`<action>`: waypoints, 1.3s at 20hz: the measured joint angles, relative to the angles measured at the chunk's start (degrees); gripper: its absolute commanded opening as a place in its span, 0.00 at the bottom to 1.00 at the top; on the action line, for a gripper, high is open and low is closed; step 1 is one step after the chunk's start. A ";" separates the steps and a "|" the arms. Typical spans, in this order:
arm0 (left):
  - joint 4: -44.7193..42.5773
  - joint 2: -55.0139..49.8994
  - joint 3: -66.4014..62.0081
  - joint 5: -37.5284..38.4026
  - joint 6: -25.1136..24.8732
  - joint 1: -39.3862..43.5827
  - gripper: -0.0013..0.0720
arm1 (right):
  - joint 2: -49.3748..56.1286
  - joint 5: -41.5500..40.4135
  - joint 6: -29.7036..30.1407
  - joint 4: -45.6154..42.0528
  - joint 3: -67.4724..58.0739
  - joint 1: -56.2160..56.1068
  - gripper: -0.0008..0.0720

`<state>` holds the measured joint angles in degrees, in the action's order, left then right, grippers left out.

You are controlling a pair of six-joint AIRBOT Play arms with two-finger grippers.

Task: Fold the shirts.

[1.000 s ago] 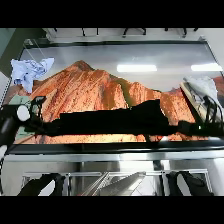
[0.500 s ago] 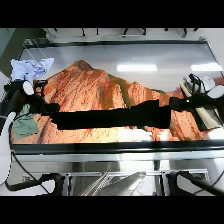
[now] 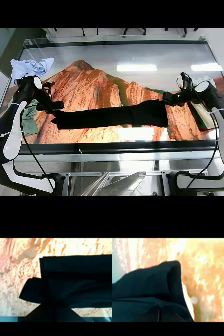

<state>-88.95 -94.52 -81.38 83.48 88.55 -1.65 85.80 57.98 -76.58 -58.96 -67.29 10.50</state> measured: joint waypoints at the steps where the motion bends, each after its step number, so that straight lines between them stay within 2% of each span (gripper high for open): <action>1: -0.09 -0.20 -0.11 0.04 -0.13 0.00 0.25 | 0.39 -0.92 0.35 0.13 -0.07 0.02 0.93; 2: -0.31 -0.31 -0.20 0.13 -0.13 -0.02 0.73 | 0.63 -1.51 0.59 0.26 -0.13 0.15 0.98; 3: -0.50 -0.35 -0.26 0.15 -0.11 -0.04 0.94 | 0.85 -1.51 0.94 0.31 -0.20 0.28 0.98; 7: -0.13 0.90 -1.90 0.22 0.13 -1.01 0.93 | 1.22 2.93 1.75 0.20 -1.60 2.51 0.98; 10: -0.11 2.16 -6.45 1.46 1.90 -2.21 0.93 | 1.49 9.18 4.26 0.22 -2.36 5.68 0.98; 11: 0.11 2.60 -8.39 2.27 2.80 -2.32 0.63 | 1.84 10.10 4.94 0.15 -2.51 6.93 0.98; 12: 0.57 3.15 -10.34 3.30 3.52 -2.14 0.05 | 2.38 11.08 5.53 0.28 -2.60 8.04 0.98; 18: 1.79 8.31 -17.22 6.38 4.00 4.42 0.04 | 9.49 16.52 11.54 6.49 -2.82 10.51 0.98; 26: 1.99 11.76 -19.47 6.47 4.94 16.65 0.04 | 17.25 17.68 18.47 16.65 -2.99 8.02 0.97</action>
<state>-86.96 -82.76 -100.86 89.95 93.49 15.00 103.04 75.66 -58.11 -42.30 -70.28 18.52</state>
